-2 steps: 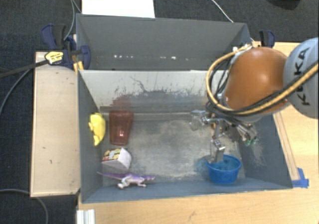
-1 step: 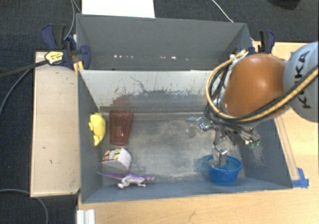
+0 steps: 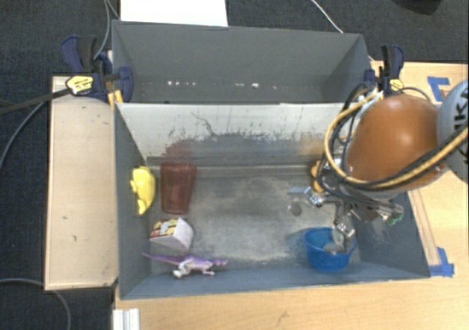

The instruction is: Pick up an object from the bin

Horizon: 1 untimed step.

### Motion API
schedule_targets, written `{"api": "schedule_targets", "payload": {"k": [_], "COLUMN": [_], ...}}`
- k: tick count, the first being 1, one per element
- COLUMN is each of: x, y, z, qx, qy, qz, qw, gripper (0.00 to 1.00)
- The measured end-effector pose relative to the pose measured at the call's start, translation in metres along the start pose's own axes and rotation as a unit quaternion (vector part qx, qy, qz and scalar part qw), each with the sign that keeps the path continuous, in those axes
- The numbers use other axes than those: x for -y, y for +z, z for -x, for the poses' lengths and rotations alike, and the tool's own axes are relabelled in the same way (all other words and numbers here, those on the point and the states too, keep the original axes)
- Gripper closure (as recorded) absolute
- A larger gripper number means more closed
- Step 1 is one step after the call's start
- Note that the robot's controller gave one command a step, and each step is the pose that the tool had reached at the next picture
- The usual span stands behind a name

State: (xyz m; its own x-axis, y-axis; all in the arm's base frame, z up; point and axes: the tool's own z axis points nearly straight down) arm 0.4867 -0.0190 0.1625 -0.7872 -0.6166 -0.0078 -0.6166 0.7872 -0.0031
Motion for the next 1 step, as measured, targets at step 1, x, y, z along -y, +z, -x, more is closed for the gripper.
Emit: {"api": "schedule_targets", "payload": {"k": [1], "x": [0.0073], "y": [0.0261], "z": [-0.0104], "qx": [0.0002], "qy": [0.032], "qz": [0.0], "qw": [0.9995], "gripper": [0.0]}}
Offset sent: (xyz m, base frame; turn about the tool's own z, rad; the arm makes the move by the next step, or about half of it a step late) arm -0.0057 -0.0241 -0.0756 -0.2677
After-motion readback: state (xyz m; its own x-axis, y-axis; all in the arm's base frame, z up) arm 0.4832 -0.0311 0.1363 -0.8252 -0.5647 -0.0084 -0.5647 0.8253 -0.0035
